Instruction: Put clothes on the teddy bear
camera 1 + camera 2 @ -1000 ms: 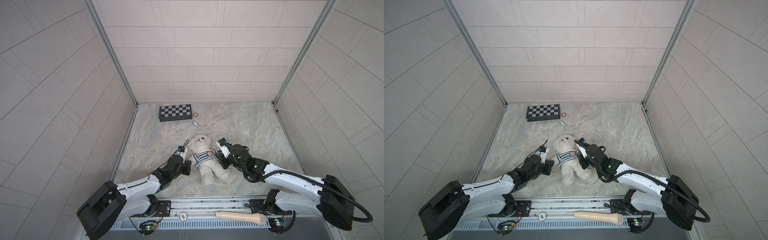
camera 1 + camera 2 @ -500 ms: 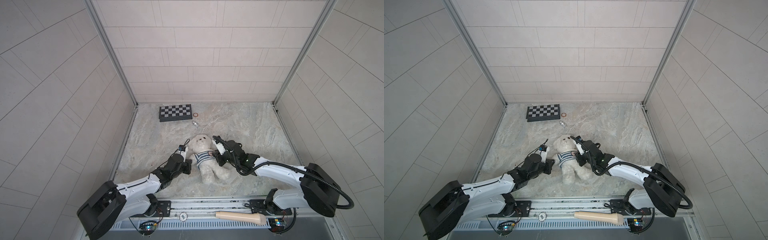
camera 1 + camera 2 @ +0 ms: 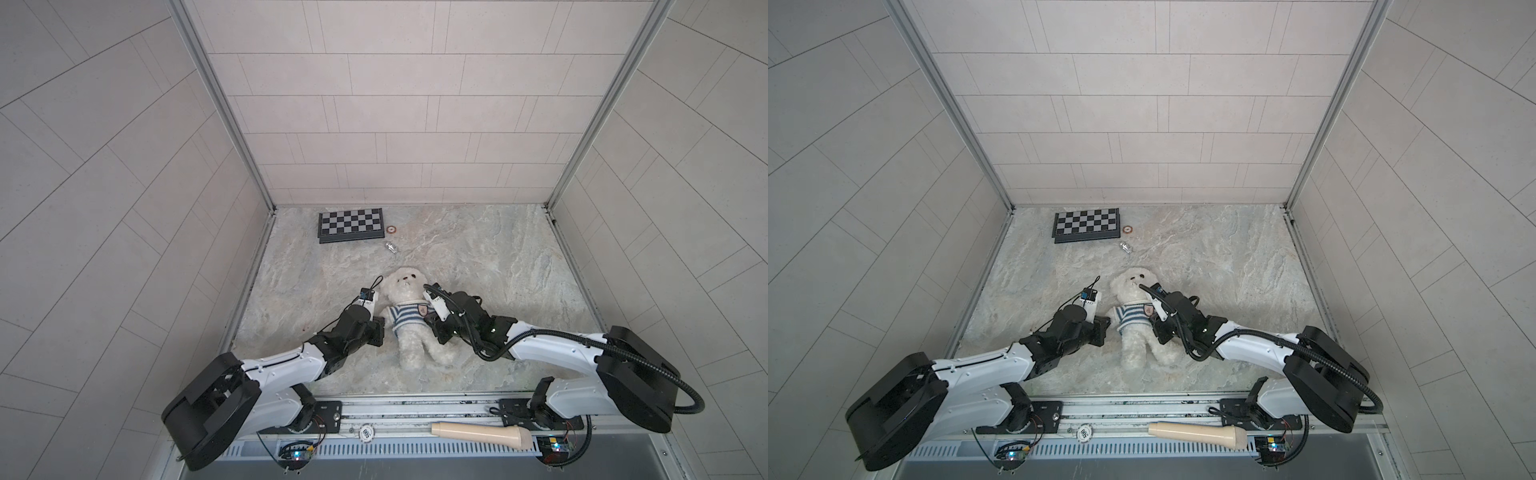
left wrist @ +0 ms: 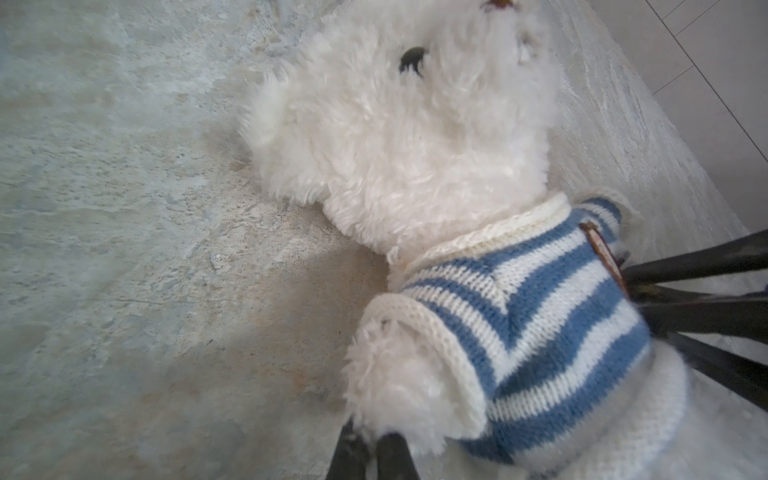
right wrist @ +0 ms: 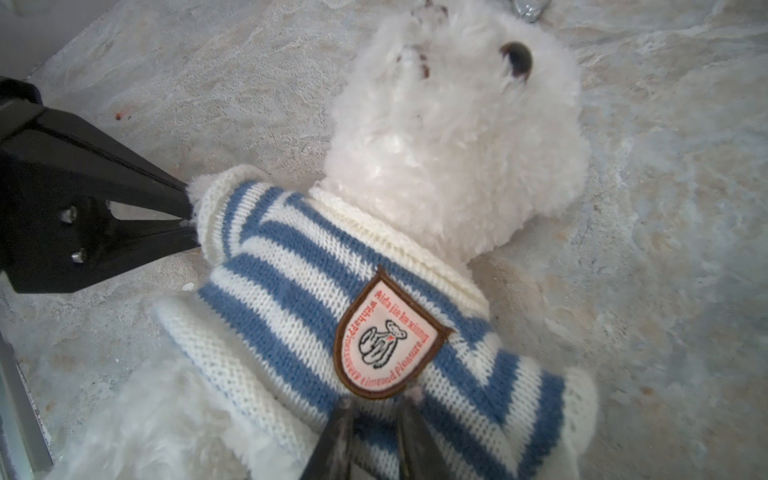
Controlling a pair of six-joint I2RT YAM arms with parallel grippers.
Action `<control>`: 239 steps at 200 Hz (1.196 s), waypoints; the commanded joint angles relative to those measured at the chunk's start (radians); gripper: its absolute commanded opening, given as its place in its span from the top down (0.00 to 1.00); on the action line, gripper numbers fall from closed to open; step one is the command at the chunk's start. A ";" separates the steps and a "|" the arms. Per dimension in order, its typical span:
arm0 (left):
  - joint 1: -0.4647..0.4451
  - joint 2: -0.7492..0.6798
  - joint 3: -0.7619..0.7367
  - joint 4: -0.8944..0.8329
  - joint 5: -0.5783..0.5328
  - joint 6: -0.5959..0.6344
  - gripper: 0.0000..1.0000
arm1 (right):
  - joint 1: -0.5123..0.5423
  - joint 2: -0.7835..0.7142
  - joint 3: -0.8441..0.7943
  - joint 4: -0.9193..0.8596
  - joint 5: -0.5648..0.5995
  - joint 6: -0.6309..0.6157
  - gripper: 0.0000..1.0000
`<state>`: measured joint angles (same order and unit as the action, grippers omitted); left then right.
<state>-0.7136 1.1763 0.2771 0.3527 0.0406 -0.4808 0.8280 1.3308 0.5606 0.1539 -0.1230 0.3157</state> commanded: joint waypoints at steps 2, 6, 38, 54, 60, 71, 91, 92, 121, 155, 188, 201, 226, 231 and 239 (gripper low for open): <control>0.006 -0.001 0.031 -0.019 -0.033 0.004 1.00 | 0.024 -0.023 -0.013 0.004 0.004 0.040 0.78; 0.006 -0.007 0.032 -0.026 -0.038 0.004 1.00 | 0.028 -0.025 -0.014 0.011 0.001 0.044 0.78; 0.006 -0.065 0.052 -0.100 -0.068 0.012 0.63 | 0.053 -0.035 -0.015 0.069 -0.035 0.098 0.78; 0.006 -0.105 0.057 -0.147 -0.084 0.016 0.49 | 0.053 -0.065 -0.023 0.071 -0.027 0.108 0.78; 0.006 -0.126 0.060 -0.170 -0.094 0.018 0.46 | 0.053 -0.083 -0.028 0.069 -0.020 0.105 0.78; 0.006 -0.172 0.057 -0.213 -0.116 0.016 0.44 | 0.053 -0.122 -0.046 0.068 0.009 0.088 0.77; 0.005 -0.280 0.051 -0.284 -0.136 0.016 0.41 | 0.038 -0.200 -0.078 0.035 0.052 0.087 0.76; 0.005 -0.287 0.051 -0.287 -0.136 0.015 0.41 | 0.037 -0.203 -0.079 0.033 0.053 0.086 0.76; -0.047 -0.389 0.093 -0.383 -0.133 0.003 0.39 | -0.005 -0.308 -0.114 -0.054 0.114 0.104 0.75; -0.207 -0.358 0.203 -0.441 -0.144 -0.048 0.42 | -0.100 -0.403 -0.173 -0.103 0.102 0.117 0.74; -0.315 -0.234 0.271 -0.360 -0.085 -0.159 0.42 | -0.164 -0.414 -0.206 -0.084 0.052 0.120 0.74; -0.342 -0.175 0.298 -0.332 -0.072 -0.197 0.42 | -0.178 -0.395 -0.208 -0.065 0.039 0.123 0.73; -0.391 -0.053 0.348 -0.302 -0.074 -0.253 0.44 | -0.196 -0.346 -0.213 0.008 0.004 0.131 0.72; -0.391 -0.032 0.347 -0.294 -0.067 -0.265 0.46 | -0.195 -0.333 -0.211 0.024 -0.012 0.130 0.72; -0.391 -0.007 0.339 -0.281 -0.071 -0.280 0.49 | -0.194 -0.307 -0.208 0.050 -0.046 0.128 0.72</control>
<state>-1.0908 1.1038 0.5957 0.0238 -0.0418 -0.6849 0.6384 0.9798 0.3508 0.1177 -0.0956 0.4248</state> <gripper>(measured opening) 0.533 0.276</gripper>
